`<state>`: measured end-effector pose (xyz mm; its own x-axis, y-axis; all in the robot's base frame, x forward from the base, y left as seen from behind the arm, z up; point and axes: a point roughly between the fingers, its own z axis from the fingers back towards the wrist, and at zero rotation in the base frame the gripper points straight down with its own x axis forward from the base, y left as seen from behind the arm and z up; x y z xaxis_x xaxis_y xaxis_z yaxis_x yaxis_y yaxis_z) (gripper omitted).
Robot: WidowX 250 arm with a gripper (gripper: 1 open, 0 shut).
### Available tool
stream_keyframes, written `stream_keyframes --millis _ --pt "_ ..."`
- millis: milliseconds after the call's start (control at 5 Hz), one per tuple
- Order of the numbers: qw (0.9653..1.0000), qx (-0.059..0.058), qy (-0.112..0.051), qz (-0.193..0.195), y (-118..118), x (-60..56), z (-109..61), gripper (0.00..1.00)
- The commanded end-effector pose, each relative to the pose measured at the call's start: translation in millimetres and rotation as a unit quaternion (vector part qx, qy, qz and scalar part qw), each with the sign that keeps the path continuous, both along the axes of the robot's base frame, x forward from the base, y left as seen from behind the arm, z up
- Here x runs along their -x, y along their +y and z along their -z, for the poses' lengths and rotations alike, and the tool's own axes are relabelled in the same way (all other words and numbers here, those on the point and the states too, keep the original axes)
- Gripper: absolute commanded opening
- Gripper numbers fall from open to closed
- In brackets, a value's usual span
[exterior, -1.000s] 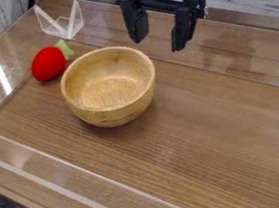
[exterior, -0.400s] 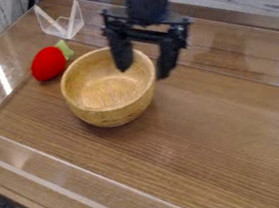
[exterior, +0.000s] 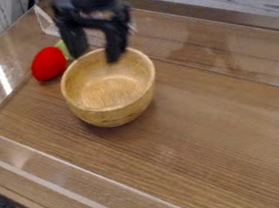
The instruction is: Move the red object to the right side of the table
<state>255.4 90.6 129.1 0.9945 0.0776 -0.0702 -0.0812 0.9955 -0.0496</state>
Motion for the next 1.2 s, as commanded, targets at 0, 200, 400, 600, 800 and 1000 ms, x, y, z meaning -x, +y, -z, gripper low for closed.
stream_keyframes --millis 0,200,400,600,800,1000 --pt "0.9989 -0.016 -0.041 0.017 35.6 -12.4 -29.6 1.0" --pt "0.9988 -0.024 -0.04 -0.013 54.1 -8.6 -12.4 1.0" --pt "0.998 -0.028 -0.033 -0.046 58.9 -9.0 9.3 1.0" --pt "0.9982 -0.031 -0.036 -0.036 76.1 -13.5 21.2 1.0" --pt "0.9985 -0.026 -0.046 -0.011 89.9 -18.9 24.7 1.0" --pt "0.998 -0.023 -0.054 0.02 108.0 -29.0 26.7 1.0"
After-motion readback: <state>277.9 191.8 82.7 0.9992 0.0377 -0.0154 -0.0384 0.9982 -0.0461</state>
